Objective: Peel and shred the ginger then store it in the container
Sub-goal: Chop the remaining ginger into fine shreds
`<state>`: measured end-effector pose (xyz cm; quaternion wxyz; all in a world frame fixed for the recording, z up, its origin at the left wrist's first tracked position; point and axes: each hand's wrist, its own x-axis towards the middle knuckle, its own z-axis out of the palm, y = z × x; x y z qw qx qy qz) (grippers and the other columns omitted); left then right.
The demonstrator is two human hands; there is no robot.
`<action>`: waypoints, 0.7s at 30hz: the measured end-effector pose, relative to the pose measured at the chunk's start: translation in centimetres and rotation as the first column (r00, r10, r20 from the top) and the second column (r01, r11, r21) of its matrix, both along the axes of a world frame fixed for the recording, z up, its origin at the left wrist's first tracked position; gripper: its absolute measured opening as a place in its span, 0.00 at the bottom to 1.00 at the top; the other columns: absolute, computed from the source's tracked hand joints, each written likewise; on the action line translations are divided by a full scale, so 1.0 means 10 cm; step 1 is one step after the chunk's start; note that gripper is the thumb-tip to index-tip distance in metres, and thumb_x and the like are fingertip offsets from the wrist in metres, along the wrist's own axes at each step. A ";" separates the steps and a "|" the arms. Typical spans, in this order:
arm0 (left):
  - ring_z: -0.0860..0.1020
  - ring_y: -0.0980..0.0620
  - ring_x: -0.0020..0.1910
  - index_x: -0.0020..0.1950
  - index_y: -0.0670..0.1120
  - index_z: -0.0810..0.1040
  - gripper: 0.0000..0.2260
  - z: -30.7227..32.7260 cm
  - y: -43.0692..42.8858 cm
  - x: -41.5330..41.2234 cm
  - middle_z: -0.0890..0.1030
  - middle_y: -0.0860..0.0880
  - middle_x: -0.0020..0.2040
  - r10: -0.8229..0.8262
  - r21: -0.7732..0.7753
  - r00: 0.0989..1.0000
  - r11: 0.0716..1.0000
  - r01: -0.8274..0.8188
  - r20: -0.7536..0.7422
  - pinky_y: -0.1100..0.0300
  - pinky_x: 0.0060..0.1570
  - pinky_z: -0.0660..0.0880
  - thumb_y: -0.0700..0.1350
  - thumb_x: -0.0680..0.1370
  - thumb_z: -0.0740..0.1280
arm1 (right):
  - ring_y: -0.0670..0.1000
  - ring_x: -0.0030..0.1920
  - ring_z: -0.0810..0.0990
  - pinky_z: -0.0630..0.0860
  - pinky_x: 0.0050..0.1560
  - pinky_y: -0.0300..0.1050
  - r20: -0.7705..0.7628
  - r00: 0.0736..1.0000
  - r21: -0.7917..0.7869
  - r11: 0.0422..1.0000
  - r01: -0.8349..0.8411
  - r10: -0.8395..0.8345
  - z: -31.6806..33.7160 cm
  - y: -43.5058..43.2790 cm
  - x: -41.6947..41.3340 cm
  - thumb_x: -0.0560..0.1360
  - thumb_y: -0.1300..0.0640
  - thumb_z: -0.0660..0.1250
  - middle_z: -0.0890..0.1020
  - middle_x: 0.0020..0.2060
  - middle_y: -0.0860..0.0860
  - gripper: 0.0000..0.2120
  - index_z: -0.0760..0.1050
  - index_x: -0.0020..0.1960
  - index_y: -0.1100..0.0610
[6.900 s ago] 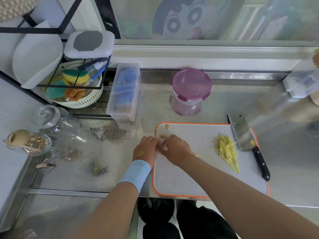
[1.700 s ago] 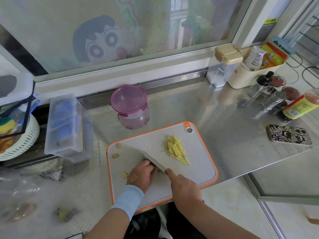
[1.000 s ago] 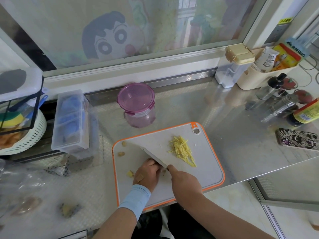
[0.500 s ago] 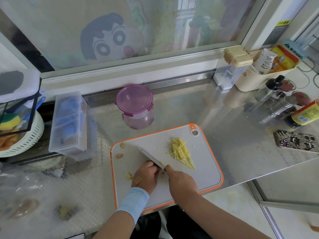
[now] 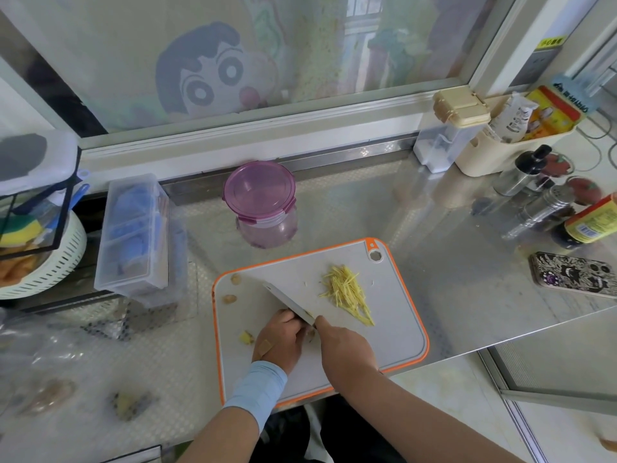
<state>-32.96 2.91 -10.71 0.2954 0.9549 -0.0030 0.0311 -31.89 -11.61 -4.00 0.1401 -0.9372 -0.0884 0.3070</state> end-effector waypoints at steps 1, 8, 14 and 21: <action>0.79 0.51 0.45 0.41 0.48 0.85 0.03 0.01 -0.01 0.00 0.81 0.53 0.44 0.007 0.001 1.000 1.000 -0.007 0.001 0.59 0.36 0.78 0.40 0.71 0.74 | 0.58 0.37 0.74 0.72 0.35 0.49 0.008 1.000 0.006 1.000 0.000 0.000 -0.01 0.01 0.01 0.74 0.69 0.55 0.72 0.37 0.52 0.20 0.60 0.60 0.51; 0.75 0.57 0.49 0.45 0.51 0.86 0.09 0.03 -0.02 0.00 0.82 0.55 0.46 0.028 -0.019 0.999 0.999 -0.027 0.032 0.66 0.42 0.73 0.38 0.68 0.76 | 0.55 0.35 0.71 0.63 0.26 0.44 0.021 1.000 -0.018 1.000 -0.016 0.017 0.03 -0.11 -0.05 0.74 0.70 0.54 0.71 0.35 0.51 0.22 0.59 0.62 0.50; 0.76 0.56 0.48 0.44 0.51 0.86 0.07 0.03 -0.03 -0.01 0.82 0.55 0.46 0.045 -0.028 0.999 0.999 -0.045 0.014 0.68 0.43 0.70 0.39 0.70 0.75 | 0.56 0.35 0.72 0.64 0.27 0.45 0.041 0.999 -0.024 0.999 -0.030 0.031 0.01 -0.09 -0.02 0.74 0.70 0.55 0.70 0.34 0.51 0.22 0.60 0.62 0.52; 0.76 0.56 0.49 0.44 0.51 0.86 0.06 0.02 -0.05 -0.02 0.82 0.55 0.47 0.069 -0.046 0.998 0.997 -0.069 0.006 0.67 0.45 0.70 0.40 0.72 0.74 | 0.58 0.37 0.74 0.64 0.28 0.45 0.054 0.998 -0.014 1.000 -0.027 0.028 0.00 -0.06 0.02 0.75 0.68 0.55 0.72 0.37 0.52 0.18 0.61 0.61 0.52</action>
